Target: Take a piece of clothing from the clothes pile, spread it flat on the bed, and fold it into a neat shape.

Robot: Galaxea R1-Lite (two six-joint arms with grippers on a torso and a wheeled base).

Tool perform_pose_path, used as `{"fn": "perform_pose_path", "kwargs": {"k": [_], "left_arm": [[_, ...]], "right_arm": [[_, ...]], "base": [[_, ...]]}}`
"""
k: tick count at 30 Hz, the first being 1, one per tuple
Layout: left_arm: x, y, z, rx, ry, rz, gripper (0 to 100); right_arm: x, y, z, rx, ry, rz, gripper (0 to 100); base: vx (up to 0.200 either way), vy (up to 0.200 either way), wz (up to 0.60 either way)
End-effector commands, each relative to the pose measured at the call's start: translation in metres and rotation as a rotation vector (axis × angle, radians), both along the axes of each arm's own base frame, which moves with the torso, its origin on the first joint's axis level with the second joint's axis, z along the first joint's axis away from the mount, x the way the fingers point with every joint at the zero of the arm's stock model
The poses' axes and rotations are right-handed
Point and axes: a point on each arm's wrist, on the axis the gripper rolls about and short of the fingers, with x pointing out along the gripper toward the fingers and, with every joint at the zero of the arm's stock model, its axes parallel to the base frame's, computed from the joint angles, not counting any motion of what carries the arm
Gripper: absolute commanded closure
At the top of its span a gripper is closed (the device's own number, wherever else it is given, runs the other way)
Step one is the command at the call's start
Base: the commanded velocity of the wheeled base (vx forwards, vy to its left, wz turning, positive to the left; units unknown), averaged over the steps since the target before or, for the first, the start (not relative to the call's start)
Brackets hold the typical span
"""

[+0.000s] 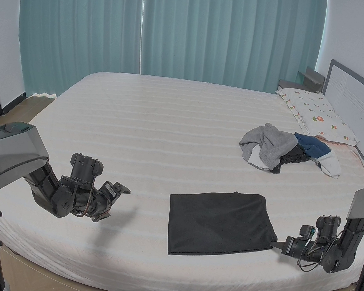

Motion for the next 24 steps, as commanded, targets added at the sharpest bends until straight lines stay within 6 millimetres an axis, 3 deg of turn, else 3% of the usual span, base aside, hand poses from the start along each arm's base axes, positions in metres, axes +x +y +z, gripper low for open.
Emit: {"fn": "perform_pose_path", "kwargs": {"k": [1, 8, 9, 18, 24], "left_arm": [[0.000, 0.000, 0.000, 0.000, 0.002, 0.000, 0], [0.000, 0.000, 0.000, 0.000, 0.002, 0.000, 0], [0.000, 0.000, 0.000, 0.000, 0.000, 0.000, 0], [0.001, 0.000, 0.001, -0.004, -0.001, 0.005, 0], [0.001, 0.000, 0.002, -0.007, -0.004, 0.005, 0]], "right_arm": [[0.000, -0.002, 0.001, 0.000, -0.002, -0.006, 100], [-0.001, -0.002, -0.001, -0.008, 0.003, 0.001, 100], [-0.001, -0.002, -0.002, -0.014, 0.007, 0.002, 0], [0.007, -0.012, 0.014, 0.004, -0.046, -0.039, 0], [0.027, -0.020, 0.024, 0.138, -0.055, -0.161, 0]], "base": [[0.000, 0.000, 0.00], [0.000, 0.000, 0.00], [0.000, 0.000, 0.00], [0.000, 0.000, 0.00], [0.000, 0.000, 0.00]]}}
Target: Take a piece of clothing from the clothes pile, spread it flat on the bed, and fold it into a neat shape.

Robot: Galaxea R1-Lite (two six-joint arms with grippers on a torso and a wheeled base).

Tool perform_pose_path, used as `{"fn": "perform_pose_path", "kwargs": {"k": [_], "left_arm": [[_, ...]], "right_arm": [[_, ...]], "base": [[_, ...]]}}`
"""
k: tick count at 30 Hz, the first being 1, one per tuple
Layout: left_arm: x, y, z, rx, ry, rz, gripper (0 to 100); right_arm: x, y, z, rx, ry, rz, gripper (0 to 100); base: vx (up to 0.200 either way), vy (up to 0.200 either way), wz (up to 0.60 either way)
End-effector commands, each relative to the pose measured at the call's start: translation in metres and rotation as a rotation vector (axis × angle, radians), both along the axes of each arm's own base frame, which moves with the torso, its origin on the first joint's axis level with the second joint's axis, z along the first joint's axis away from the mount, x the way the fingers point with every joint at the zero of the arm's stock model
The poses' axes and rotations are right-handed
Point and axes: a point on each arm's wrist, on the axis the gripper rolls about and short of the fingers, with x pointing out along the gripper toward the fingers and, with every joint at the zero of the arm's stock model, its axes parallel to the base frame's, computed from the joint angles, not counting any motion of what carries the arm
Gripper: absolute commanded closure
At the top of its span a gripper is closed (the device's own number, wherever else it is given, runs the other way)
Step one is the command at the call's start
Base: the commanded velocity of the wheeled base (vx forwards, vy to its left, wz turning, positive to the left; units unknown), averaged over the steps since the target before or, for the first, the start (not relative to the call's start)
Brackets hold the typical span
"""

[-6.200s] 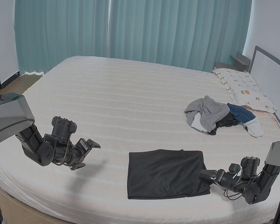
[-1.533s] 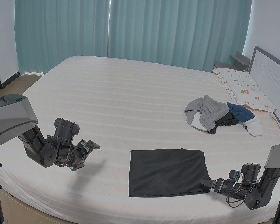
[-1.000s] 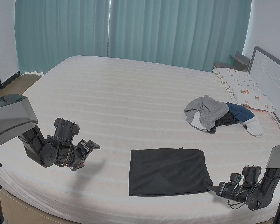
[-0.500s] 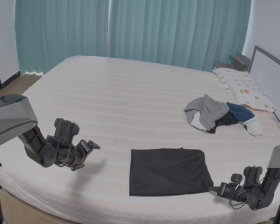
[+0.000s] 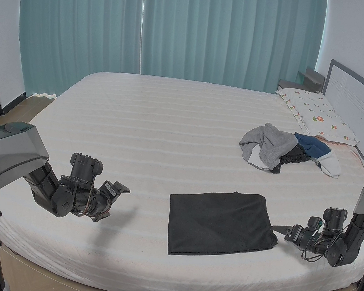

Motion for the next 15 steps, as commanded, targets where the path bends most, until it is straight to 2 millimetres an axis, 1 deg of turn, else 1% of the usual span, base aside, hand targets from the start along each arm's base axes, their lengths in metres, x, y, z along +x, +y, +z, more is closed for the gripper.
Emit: {"fn": "perform_pose_path", "kwargs": {"k": [1, 2, 3, 4, 5, 7, 10, 12, 15], "left_arm": [[0.001, 0.000, 0.001, -0.004, -0.004, 0.003, 0], [0.001, 0.000, 0.001, -0.004, -0.004, 0.003, 0], [0.001, 0.000, 0.001, -0.006, -0.003, 0.001, 0], [0.001, 0.000, 0.001, -0.006, -0.002, 0.001, 0], [0.001, 0.000, 0.001, -0.006, -0.002, 0.001, 0], [0.001, 0.000, 0.001, -0.004, 0.001, 0.002, 0], [0.000, 0.000, 0.001, -0.004, 0.002, 0.002, 0], [0.000, 0.000, 0.002, -0.004, 0.001, 0.002, 0], [0.001, 0.000, 0.001, -0.004, 0.001, 0.002, 0]], "right_arm": [[0.019, -0.010, 0.009, 0.081, -0.035, -0.081, 0], [0.019, -0.010, 0.009, 0.081, -0.035, -0.081, 0], [0.025, -0.016, 0.008, 0.116, -0.032, -0.114, 0], [0.028, -0.017, 0.007, 0.134, -0.028, -0.129, 0], [0.028, -0.017, 0.007, 0.138, -0.026, -0.131, 0], [0.037, -0.020, 0.005, 0.203, -0.011, -0.175, 0], [0.044, -0.024, 0.000, 0.243, 0.004, -0.208, 0], [0.047, -0.025, -0.006, 0.248, 0.014, -0.213, 0], [0.048, -0.025, -0.006, 0.253, 0.010, -0.215, 0]], "base": [[0.000, 0.000, 0.00], [0.000, 0.000, 0.00], [0.000, 0.000, 0.00], [0.000, 0.000, 0.00], [0.000, -0.200, 0.00], [0.000, -0.200, 0.00], [0.000, -0.200, 0.00], [0.000, -0.200, 0.00], [0.000, -0.200, 0.00]]}}
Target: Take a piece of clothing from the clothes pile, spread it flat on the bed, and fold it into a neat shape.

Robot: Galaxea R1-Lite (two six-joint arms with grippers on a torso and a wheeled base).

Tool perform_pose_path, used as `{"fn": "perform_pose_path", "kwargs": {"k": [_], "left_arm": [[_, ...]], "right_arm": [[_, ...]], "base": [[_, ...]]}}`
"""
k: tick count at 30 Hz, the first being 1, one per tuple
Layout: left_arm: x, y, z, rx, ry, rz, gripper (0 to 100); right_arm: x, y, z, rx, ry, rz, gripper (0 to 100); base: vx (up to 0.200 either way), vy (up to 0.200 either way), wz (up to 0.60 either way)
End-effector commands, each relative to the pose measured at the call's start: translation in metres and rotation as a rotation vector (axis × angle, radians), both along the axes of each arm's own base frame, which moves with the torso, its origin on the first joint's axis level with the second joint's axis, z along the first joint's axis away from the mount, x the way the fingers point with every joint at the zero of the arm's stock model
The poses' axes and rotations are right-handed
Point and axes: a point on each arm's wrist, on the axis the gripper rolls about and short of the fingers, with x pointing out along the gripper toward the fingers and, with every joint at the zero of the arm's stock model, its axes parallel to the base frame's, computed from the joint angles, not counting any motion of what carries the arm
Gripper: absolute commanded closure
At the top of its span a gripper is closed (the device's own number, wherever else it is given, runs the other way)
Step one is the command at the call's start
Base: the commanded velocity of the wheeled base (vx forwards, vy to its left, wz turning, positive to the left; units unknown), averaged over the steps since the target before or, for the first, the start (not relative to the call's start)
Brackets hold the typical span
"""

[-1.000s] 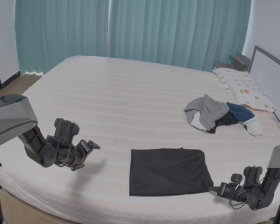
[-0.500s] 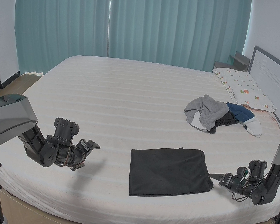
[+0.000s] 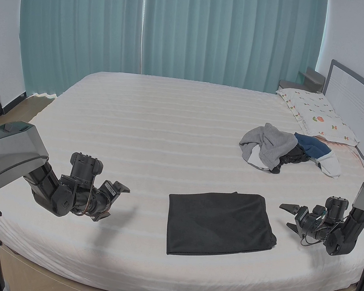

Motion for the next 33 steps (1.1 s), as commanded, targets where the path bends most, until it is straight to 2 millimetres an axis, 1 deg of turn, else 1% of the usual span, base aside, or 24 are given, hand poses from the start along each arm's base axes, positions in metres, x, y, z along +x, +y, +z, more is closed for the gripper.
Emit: {"fn": "perform_pose_path", "kwargs": {"k": [1, 13, 24, 30, 33], "left_arm": [[0.0004, -0.0004, 0.0008, -0.001, -0.002, -0.001, 0], [0.0002, -0.0009, -0.0004, 0.005, -0.003, -0.007, 0], [-0.0028, -0.0019, -0.0020, 0.019, -0.003, -0.022, 0], [-0.0048, -0.0053, -0.0087, 0.072, -0.002, -0.073, 0], [-0.0039, -0.0064, -0.0085, 0.146, -0.035, -0.098, 0]], "right_arm": [[0.0036, -0.0030, -0.0104, 0.005, 0.014, -0.009, 0], [0.0027, -0.0018, -0.0119, 0.002, -0.003, -0.008, 0], [0.0022, -0.0017, -0.0118, 0.001, -0.010, -0.006, 0], [0.0020, -0.0012, -0.0146, -0.001, -0.018, -0.008, 0], [0.0017, -0.0011, -0.0147, -0.001, -0.018, -0.008, 0]], "base": [[0.000, -0.200, 0.00], [0.000, -0.200, 0.00], [0.000, 0.000, 0.00], [0.000, 0.000, 0.00], [0.000, 0.000, 0.00]]}}
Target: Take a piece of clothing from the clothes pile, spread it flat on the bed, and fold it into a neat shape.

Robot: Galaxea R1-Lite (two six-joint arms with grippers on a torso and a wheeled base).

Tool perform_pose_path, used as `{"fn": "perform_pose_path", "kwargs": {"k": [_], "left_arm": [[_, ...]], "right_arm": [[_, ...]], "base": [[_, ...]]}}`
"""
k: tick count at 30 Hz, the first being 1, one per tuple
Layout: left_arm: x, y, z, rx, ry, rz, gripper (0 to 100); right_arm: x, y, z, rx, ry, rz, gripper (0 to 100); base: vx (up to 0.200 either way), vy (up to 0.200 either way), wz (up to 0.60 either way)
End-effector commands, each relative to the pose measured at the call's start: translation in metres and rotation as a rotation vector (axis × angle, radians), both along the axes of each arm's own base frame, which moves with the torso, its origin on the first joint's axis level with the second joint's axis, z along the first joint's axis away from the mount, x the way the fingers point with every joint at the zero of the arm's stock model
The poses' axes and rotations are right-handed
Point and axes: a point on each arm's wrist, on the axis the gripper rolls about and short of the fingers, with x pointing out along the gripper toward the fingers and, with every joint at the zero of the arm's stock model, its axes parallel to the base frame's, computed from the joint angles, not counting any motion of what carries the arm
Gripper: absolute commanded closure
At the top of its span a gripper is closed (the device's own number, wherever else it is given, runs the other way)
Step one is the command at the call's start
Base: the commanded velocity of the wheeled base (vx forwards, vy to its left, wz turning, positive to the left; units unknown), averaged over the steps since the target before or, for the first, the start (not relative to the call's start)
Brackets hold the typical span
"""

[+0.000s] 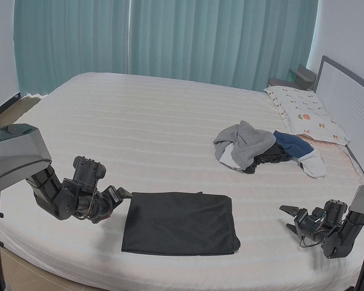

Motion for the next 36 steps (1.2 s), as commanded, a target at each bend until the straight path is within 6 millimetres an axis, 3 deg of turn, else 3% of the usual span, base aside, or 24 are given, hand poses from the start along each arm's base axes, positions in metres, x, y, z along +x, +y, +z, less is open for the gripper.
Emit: {"fn": "perform_pose_path", "kwargs": {"k": [1, 13, 36], "left_arm": [[0.000, -0.001, -0.004, 0.075, -0.019, -0.025, 0], [0.006, -0.007, -0.033, 0.115, -0.104, -0.219, 0], [0.002, -0.014, -0.045, 0.117, -0.197, -0.315, 0]], "right_arm": [[-0.001, 0.000, -0.002, 0.000, 0.007, -0.001, 0], [-0.002, 0.001, -0.003, -0.006, 0.011, 0.002, 0], [0.000, 0.002, -0.007, -0.011, 0.013, 0.006, 0]], "base": [[0.000, 0.000, 0.00], [0.000, 0.000, 0.00], [0.000, 0.000, 0.00]]}}
